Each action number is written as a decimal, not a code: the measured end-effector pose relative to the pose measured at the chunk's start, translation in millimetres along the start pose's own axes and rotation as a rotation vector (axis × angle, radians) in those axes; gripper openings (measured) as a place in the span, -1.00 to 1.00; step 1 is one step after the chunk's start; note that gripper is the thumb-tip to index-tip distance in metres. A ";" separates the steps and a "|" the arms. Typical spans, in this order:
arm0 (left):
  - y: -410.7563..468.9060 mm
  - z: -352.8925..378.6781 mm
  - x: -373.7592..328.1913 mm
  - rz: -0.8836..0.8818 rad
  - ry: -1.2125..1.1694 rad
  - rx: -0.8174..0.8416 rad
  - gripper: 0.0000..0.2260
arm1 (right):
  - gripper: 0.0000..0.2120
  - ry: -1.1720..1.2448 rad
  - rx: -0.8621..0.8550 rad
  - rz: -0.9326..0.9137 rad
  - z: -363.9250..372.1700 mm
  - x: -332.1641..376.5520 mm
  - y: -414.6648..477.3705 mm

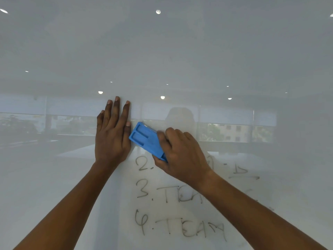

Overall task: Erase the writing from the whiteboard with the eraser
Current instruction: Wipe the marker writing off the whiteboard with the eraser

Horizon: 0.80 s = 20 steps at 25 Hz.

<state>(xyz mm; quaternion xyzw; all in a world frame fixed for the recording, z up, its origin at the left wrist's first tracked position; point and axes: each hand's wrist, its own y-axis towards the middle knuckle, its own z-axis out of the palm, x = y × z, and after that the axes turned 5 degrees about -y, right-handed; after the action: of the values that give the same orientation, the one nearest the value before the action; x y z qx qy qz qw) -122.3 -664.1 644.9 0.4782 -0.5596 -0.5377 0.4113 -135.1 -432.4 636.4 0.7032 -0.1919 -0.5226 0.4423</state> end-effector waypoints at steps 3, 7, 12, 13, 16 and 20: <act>-0.4 -0.5 -2.4 -0.005 0.006 -0.017 -0.49 | -0.50 -0.066 -0.058 0.157 -3.3 -32.5 22.3; -0.9 0.2 -3.5 -0.006 0.012 -0.018 -0.49 | -0.55 -0.051 -0.184 0.599 -12.1 -44.3 51.9; 0.5 -2.0 -4.1 -0.018 -0.007 0.006 -0.49 | -0.53 -0.011 -0.078 0.286 0.7 -13.2 31.3; 0.7 -3.2 -4.2 -0.015 -0.008 0.020 -0.49 | -0.53 -0.013 -0.084 0.287 1.0 -15.2 31.1; 1.5 -11.9 2.2 -0.001 0.005 0.019 -0.47 | -0.53 -0.044 -0.082 0.299 1.5 -15.1 32.2; 6.1 -26.5 22.8 -0.027 0.086 -0.044 -0.46 | -0.55 -0.051 -0.090 0.321 4.0 -12.9 31.2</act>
<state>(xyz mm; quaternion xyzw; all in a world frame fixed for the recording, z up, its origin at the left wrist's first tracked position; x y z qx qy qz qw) -101.7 -692.1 652.0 0.4990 -0.5231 -0.5343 0.4381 -137.6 -441.3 669.1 0.6295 -0.2891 -0.4711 0.5461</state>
